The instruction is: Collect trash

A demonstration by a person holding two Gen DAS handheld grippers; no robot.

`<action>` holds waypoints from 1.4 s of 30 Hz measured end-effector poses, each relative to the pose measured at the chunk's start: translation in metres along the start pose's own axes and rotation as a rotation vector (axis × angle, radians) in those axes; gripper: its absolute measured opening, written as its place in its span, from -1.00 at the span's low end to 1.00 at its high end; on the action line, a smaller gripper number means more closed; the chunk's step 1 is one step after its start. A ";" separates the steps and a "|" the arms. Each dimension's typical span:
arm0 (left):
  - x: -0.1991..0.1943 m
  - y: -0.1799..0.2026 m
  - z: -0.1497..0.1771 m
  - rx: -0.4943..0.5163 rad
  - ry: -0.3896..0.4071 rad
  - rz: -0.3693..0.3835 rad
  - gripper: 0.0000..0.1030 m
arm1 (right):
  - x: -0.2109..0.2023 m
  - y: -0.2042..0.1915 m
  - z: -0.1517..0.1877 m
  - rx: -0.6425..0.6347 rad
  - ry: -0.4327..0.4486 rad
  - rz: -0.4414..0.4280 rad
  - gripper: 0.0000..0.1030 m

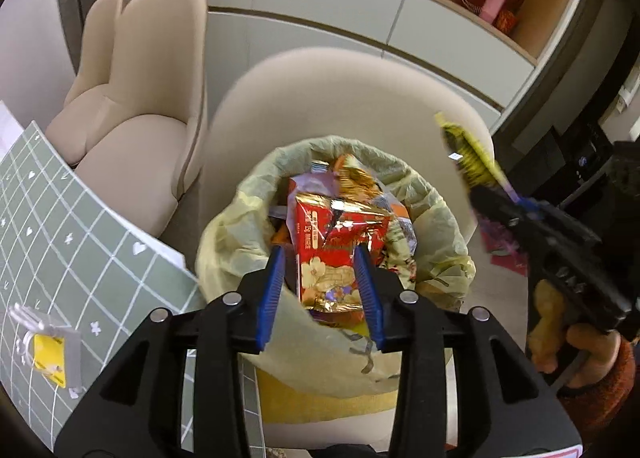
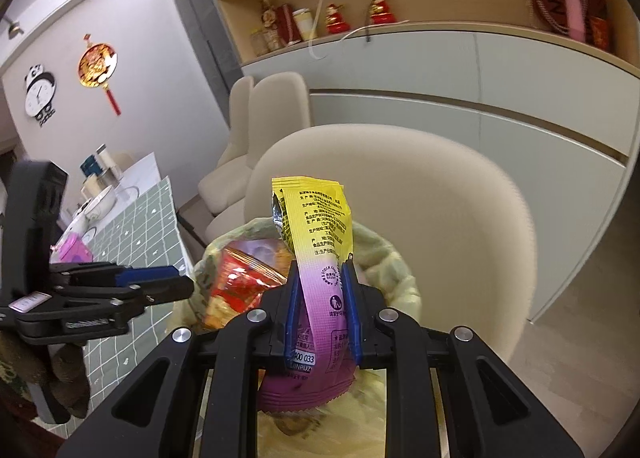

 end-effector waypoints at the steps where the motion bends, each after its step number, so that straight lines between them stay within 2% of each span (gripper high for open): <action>1: -0.006 -0.007 -0.001 -0.016 0.013 -0.001 -0.32 | 0.006 -0.005 0.000 -0.006 -0.007 -0.011 -0.61; 6: -0.029 -0.048 0.003 -0.101 0.068 -0.035 -0.30 | 0.047 -0.031 0.006 -0.051 -0.076 -0.074 -0.61; 9: -0.034 -0.070 0.010 -0.148 0.062 -0.058 -0.30 | 0.084 -0.036 0.022 -0.132 -0.203 -0.038 -0.61; 11: -0.039 -0.086 0.017 -0.177 0.058 -0.077 -0.30 | 0.104 -0.027 0.038 -0.120 -0.295 -0.017 -0.61; 15: -0.056 -0.113 0.031 -0.218 0.097 -0.128 -0.28 | 0.116 -0.010 0.058 -0.073 -0.374 0.009 -0.61; 19: -0.064 -0.130 0.046 -0.258 0.106 -0.163 -0.17 | 0.109 -0.013 0.057 -0.035 -0.342 -0.035 -0.57; 20: -0.065 -0.134 0.050 -0.273 0.099 -0.167 -0.16 | 0.106 -0.015 0.057 -0.041 -0.332 -0.034 -0.40; 22: -0.068 -0.141 0.058 -0.291 0.100 -0.178 -0.07 | 0.098 -0.020 0.056 -0.060 -0.304 -0.024 -0.21; 29: -0.083 -0.156 0.095 -0.297 0.102 -0.219 0.11 | 0.064 -0.039 0.054 -0.052 -0.207 0.036 -0.17; 34: -0.117 -0.173 0.129 -0.254 0.146 -0.268 0.54 | 0.021 -0.084 0.055 -0.048 -0.096 0.005 -0.17; 37: -0.142 -0.186 0.155 -0.254 0.167 -0.289 0.62 | -0.002 -0.122 0.068 -0.055 -0.061 -0.023 -0.17; 42: -0.179 -0.199 0.197 -0.264 0.235 -0.316 0.64 | -0.035 -0.197 0.099 -0.131 -0.015 -0.036 -0.17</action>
Point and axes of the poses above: each gripper's, at about its wrist camera, not at the fingertips, and x roughly the way its jaws point, y to its right, z to its underside, the point moved 8 cm from there along x, roughly the way its jaws point, and after that the axes turned 12 degrees about -z, right-handed, at the moved point
